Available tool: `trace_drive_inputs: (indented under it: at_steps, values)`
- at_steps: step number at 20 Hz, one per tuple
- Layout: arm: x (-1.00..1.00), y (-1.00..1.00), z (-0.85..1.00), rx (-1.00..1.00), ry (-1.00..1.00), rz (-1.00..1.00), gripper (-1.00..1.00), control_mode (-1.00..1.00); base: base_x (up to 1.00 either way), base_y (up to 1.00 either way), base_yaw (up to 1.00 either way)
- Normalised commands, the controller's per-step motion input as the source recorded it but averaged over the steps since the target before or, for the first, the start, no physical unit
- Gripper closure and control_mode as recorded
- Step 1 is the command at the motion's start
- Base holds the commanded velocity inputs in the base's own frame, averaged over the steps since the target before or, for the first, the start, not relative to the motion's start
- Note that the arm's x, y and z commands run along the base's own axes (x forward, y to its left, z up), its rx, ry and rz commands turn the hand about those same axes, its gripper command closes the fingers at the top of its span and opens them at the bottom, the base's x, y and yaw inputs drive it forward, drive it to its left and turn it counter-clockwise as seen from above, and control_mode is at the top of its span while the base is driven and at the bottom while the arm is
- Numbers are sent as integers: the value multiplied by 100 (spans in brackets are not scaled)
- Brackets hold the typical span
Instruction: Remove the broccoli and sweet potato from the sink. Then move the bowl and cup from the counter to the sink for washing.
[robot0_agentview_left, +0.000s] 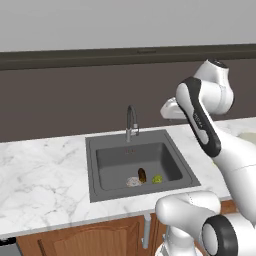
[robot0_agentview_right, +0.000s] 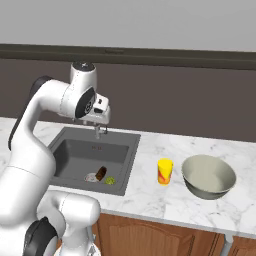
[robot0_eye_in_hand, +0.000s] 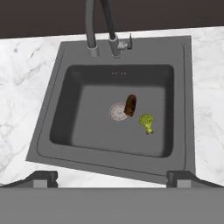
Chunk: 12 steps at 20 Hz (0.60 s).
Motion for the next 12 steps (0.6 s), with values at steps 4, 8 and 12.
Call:
trace_drive_inputs:
  at_steps: [4,8,12]
  values:
    - [-15,-5,-15,0,-17,5,-100,-100,0,0,0]
    - [-13,-5,-17,0,-10,5,-100,-100,0,0,0]
    - [-10,-4,-17,0,-5,5,-100,-100,0,0,0]
